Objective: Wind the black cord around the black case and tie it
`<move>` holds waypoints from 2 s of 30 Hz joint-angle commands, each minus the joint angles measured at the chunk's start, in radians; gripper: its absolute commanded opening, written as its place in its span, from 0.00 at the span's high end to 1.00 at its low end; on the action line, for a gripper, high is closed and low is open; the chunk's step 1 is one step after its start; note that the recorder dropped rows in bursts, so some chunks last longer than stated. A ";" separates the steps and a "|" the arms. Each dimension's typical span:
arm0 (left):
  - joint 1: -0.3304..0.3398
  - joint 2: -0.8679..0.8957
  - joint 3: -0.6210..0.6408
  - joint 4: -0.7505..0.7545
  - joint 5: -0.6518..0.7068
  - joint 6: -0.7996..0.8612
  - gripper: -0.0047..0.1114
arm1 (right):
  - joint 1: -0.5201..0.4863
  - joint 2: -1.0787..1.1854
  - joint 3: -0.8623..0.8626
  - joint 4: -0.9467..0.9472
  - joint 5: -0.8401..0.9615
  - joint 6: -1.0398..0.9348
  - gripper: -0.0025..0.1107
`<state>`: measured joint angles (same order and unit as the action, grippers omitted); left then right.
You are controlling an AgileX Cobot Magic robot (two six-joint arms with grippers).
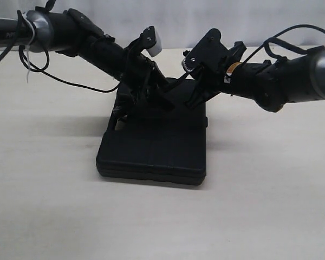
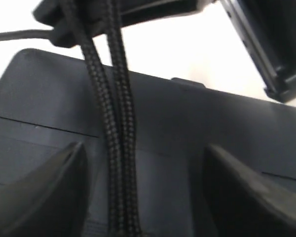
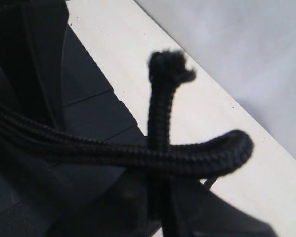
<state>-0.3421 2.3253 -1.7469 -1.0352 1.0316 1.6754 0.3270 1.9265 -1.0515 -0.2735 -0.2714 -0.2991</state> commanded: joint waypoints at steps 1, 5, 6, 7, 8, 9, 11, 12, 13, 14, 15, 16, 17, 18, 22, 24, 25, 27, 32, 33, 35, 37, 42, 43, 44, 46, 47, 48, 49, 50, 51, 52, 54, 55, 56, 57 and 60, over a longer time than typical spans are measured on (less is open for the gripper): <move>0.012 -0.047 -0.001 0.004 -0.016 -0.044 0.40 | 0.001 0.000 0.002 -0.010 -0.015 -0.002 0.94; 0.039 -0.092 -0.001 -0.035 -0.078 -0.181 0.40 | 0.001 0.000 0.002 -0.016 -0.015 -0.002 0.94; 0.041 -0.094 -0.001 -0.059 -0.083 -0.198 0.40 | 0.001 0.000 0.002 -0.018 -0.015 -0.002 0.94; 0.048 -0.094 -0.001 -0.108 -0.081 -0.211 0.40 | 0.001 0.000 0.002 -0.032 -0.015 0.001 0.94; 0.051 -0.094 -0.001 -0.143 -0.081 -0.210 0.40 | 0.001 0.000 0.002 -0.034 -0.015 0.001 0.94; 0.051 -0.092 -0.001 -0.192 -0.081 -0.210 0.40 | 0.003 0.000 0.002 -0.034 -0.017 0.001 0.94; 0.048 -0.085 -0.001 -0.274 -0.077 -0.190 0.40 | 0.013 0.000 0.002 -0.034 -0.019 0.001 0.94; 0.044 -0.083 -0.001 -0.292 -0.077 -0.168 0.40 | 0.025 0.000 0.002 -0.036 -0.025 -0.001 0.94; 0.036 -0.079 -0.001 -0.290 -0.089 -0.142 0.40 | 0.032 0.000 0.002 -0.049 -0.029 -0.001 0.94; 0.030 -0.074 -0.001 -0.282 -0.098 -0.128 0.40 | 0.041 0.000 0.002 -0.058 -0.031 -0.003 0.94; 0.026 -0.067 -0.001 -0.279 -0.108 -0.121 0.40 | 0.046 0.000 0.002 -0.058 -0.037 -0.003 0.94; 0.020 -0.060 -0.001 -0.279 -0.129 -0.112 0.40 | 0.049 0.000 0.002 -0.058 -0.037 -0.003 0.94; 0.015 -0.051 -0.001 -0.279 -0.141 -0.107 0.40 | 0.049 0.000 0.002 -0.058 -0.043 -0.003 0.94; 0.015 -0.048 -0.001 -0.284 -0.150 -0.107 0.40 | 0.049 0.000 0.002 -0.058 -0.043 -0.003 0.94; 0.013 -0.039 -0.001 -0.284 -0.152 -0.106 0.40 | 0.046 0.000 0.002 -0.058 -0.036 -0.003 0.94; 0.013 -0.039 -0.001 -0.286 -0.152 -0.106 0.43 | 0.046 0.000 0.002 -0.058 -0.036 -0.003 0.94; 0.013 -0.039 -0.001 -0.286 -0.152 -0.106 0.47 | 0.046 0.000 0.002 -0.058 -0.036 -0.003 0.94; 0.013 -0.039 -0.001 -0.284 -0.152 -0.106 0.59 | 0.046 0.000 0.002 -0.058 -0.036 -0.003 0.94; 0.013 -0.039 -0.001 -0.279 -0.123 -0.106 0.96 | 0.046 0.000 0.002 -0.058 -0.034 -0.003 0.94; 0.013 -0.039 -0.001 -0.277 -0.122 -0.101 0.96 | 0.046 0.000 0.002 -0.058 -0.030 -0.003 0.94; 0.013 -0.039 -0.001 -0.277 -0.122 -0.101 0.96 | 0.046 0.000 0.002 -0.058 -0.015 -0.014 0.94; 0.013 -0.039 -0.001 -0.275 -0.125 -0.105 0.96 | 0.046 0.000 0.002 -0.058 0.000 -0.030 0.94; 0.015 -0.039 -0.001 -0.270 -0.113 -0.109 0.96 | 0.046 0.000 0.002 -0.058 0.007 -0.040 0.83; 0.015 -0.039 -0.001 -0.261 -0.099 -0.105 0.96 | 0.046 0.000 0.002 -0.058 0.005 -0.045 0.81; 0.015 -0.039 -0.001 -0.261 -0.083 -0.093 0.96 | 0.048 0.000 0.002 -0.058 -0.003 -0.045 0.80; 0.015 -0.039 -0.001 -0.256 -0.063 -0.084 0.96 | 0.048 0.000 0.002 -0.056 -0.017 -0.045 0.78; 0.015 -0.039 -0.001 -0.256 -0.055 -0.084 0.96 | 0.048 0.000 0.002 -0.056 -0.017 -0.045 0.78; 0.015 -0.039 -0.001 -0.256 -0.053 -0.084 0.94 | 0.048 0.000 0.002 -0.056 -0.017 -0.045 0.78; 0.015 -0.039 -0.001 -0.256 -0.051 -0.084 0.92 | 0.048 0.000 0.002 -0.056 -0.017 -0.045 0.78; 0.015 -0.039 -0.001 -0.259 -0.051 -0.084 0.88 | 0.048 0.000 0.002 -0.056 -0.019 -0.045 0.79; 0.015 -0.039 -0.001 -0.259 -0.051 -0.084 0.83 | 0.048 0.000 0.002 -0.056 -0.019 -0.045 0.79; 0.015 -0.039 -0.001 -0.259 -0.051 -0.084 0.78 | 0.048 0.000 0.002 -0.056 -0.023 -0.045 0.79; 0.015 -0.039 -0.001 -0.259 -0.051 -0.084 0.70 | 0.048 0.000 0.002 -0.056 -0.026 -0.045 0.79; 0.015 -0.039 -0.001 -0.253 -0.048 -0.084 0.66 | 0.048 0.000 0.002 -0.056 -0.028 -0.045 0.79; 0.015 -0.039 -0.001 -0.235 -0.042 -0.084 0.62 | 0.048 0.000 0.002 -0.056 -0.030 -0.045 0.79; 0.015 -0.039 -0.001 -0.213 -0.040 -0.084 0.60 | 0.048 0.000 0.002 -0.056 -0.030 -0.045 0.79; 0.015 -0.039 -0.001 -0.106 -0.041 -0.084 0.59 | 0.048 -0.002 0.002 -0.056 -0.030 -0.045 0.86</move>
<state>-0.3266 2.2862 -1.7469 -1.2162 0.9766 1.5896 0.3741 1.9305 -1.0508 -0.3251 -0.2830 -0.3346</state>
